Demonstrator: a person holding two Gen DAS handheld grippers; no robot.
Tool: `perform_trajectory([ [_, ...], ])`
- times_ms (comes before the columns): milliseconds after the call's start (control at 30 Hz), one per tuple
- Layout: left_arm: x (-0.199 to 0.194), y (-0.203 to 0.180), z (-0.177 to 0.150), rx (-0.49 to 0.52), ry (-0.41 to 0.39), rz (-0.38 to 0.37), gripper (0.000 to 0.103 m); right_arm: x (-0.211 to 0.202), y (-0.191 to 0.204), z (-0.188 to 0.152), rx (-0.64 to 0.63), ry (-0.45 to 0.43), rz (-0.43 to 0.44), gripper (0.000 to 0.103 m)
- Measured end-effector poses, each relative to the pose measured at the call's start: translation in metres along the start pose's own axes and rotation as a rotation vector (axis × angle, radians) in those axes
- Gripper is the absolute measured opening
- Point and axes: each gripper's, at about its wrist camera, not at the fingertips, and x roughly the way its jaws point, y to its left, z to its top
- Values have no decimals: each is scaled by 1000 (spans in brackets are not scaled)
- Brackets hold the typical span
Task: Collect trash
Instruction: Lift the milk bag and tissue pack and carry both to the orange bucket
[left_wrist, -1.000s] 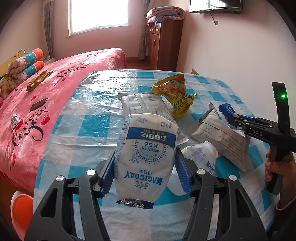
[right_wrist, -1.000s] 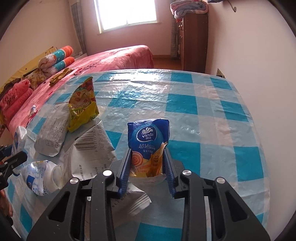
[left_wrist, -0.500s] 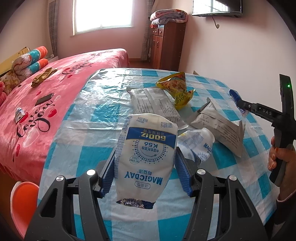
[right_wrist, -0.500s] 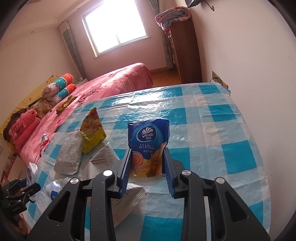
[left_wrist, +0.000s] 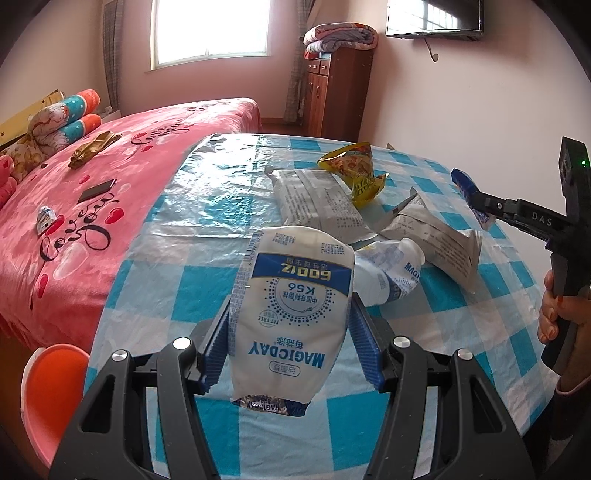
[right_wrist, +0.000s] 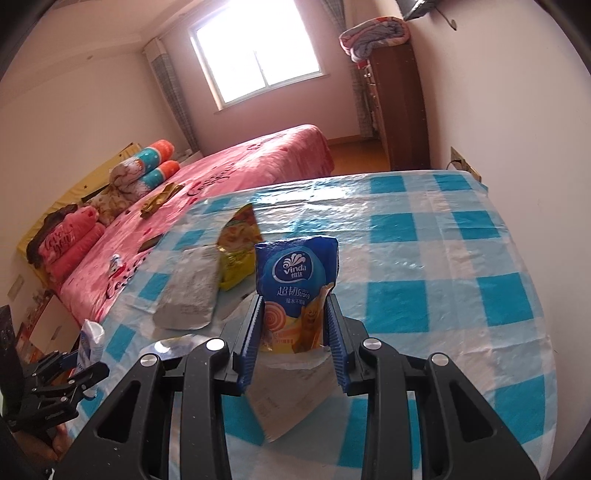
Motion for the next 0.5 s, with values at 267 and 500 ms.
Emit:
perform_trajectory([
  [267,-15,13,-7,-30,-19,-2,61,-1,29,-9,-20,32,70,35],
  [500,-26,25,-13,-56,-32,-16,61,-1,54,-19,-39,71,120,35],
])
